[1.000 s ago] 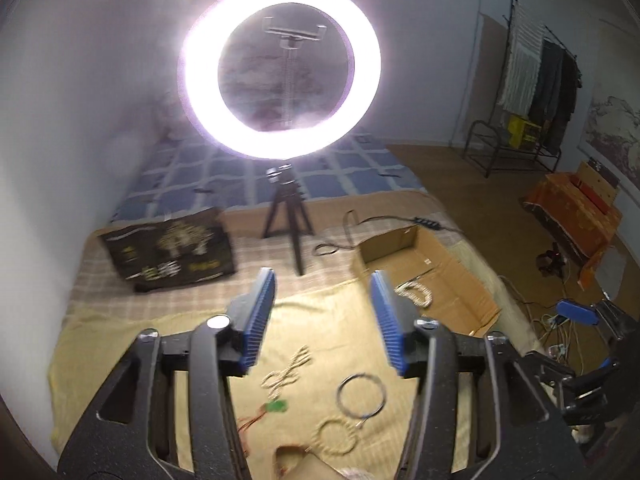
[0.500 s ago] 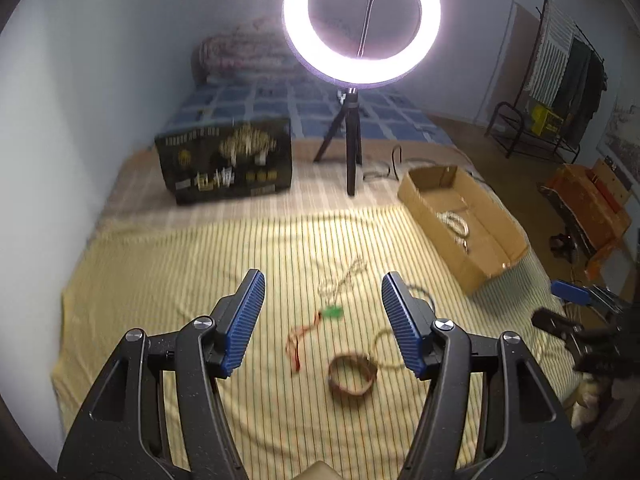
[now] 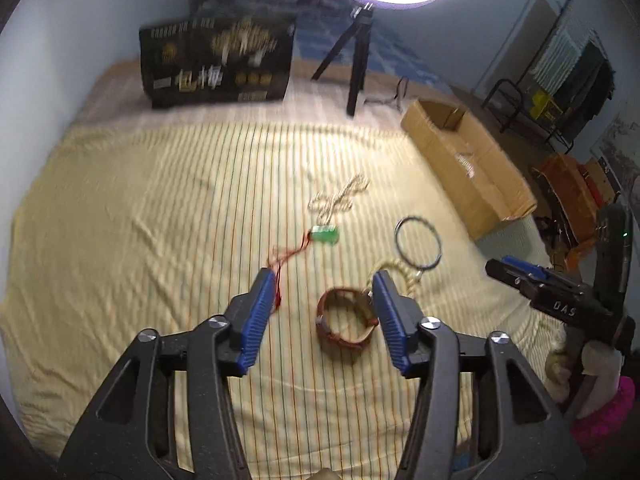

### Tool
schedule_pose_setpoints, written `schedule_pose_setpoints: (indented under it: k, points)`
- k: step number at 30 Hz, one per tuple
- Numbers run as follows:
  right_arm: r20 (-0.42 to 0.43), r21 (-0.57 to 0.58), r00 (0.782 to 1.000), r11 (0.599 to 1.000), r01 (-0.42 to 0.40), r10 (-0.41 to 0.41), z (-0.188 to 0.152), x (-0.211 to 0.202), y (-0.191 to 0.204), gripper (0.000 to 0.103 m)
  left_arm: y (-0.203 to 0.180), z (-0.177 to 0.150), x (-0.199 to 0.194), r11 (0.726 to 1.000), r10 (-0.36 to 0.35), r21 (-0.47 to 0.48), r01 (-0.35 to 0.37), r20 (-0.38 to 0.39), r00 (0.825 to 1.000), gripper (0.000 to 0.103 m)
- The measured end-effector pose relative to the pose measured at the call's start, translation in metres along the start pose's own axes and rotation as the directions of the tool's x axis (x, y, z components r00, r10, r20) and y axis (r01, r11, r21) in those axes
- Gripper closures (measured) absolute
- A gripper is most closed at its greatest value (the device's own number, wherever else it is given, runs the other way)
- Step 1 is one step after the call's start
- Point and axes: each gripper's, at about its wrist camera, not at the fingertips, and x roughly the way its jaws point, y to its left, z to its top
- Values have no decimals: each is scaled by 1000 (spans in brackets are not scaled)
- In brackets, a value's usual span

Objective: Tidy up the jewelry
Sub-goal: 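Move the left tool to the red-strapped watch while the right tool approaches the black bangle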

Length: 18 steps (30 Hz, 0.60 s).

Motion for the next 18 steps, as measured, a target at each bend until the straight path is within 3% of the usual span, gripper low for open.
schedule_pose_setpoints:
  k: [5,18]
  points:
    - [-39,30,999,1000,-7,8,-2,20,-5,49,12,-12,27,999,-15,-48,11,-73,997,57]
    - [-93,126,995,991,52,-40,14,65,-13,62,7,-18,63,999,-21,-40,16,-149,989,63]
